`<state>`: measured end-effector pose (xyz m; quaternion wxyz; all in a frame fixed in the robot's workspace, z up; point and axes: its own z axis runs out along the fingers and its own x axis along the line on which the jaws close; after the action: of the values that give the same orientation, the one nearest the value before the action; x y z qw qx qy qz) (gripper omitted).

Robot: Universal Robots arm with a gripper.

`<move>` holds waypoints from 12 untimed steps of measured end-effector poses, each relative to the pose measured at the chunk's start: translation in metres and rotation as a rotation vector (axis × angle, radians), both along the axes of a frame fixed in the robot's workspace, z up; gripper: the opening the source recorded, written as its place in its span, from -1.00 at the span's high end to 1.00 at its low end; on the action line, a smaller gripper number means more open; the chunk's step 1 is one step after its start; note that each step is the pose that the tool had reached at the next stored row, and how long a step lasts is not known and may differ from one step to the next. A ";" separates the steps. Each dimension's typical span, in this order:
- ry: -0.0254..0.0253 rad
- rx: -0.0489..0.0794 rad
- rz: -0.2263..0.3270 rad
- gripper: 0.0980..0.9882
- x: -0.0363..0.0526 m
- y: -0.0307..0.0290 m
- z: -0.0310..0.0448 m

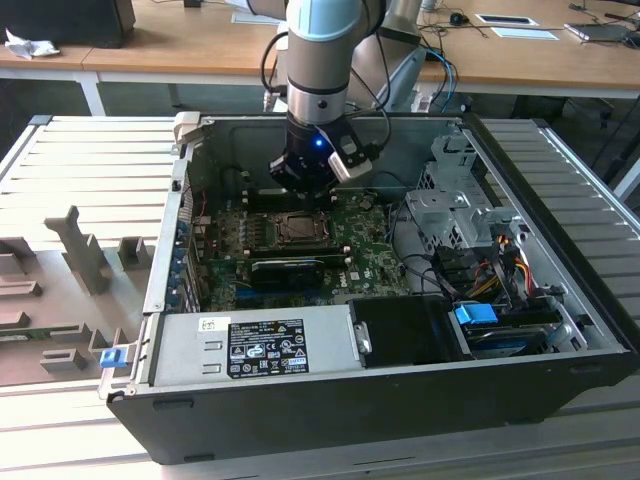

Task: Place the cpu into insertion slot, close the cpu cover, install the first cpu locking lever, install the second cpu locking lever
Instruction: 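Install the first cpu locking lever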

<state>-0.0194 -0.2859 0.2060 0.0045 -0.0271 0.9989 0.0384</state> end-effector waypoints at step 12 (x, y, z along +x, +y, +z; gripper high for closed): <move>0.0000 -0.009 0.000 0.98 0.0011 -0.0001 -0.0019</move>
<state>-0.0183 -0.2859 0.2042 0.0044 -0.0272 0.9990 0.0338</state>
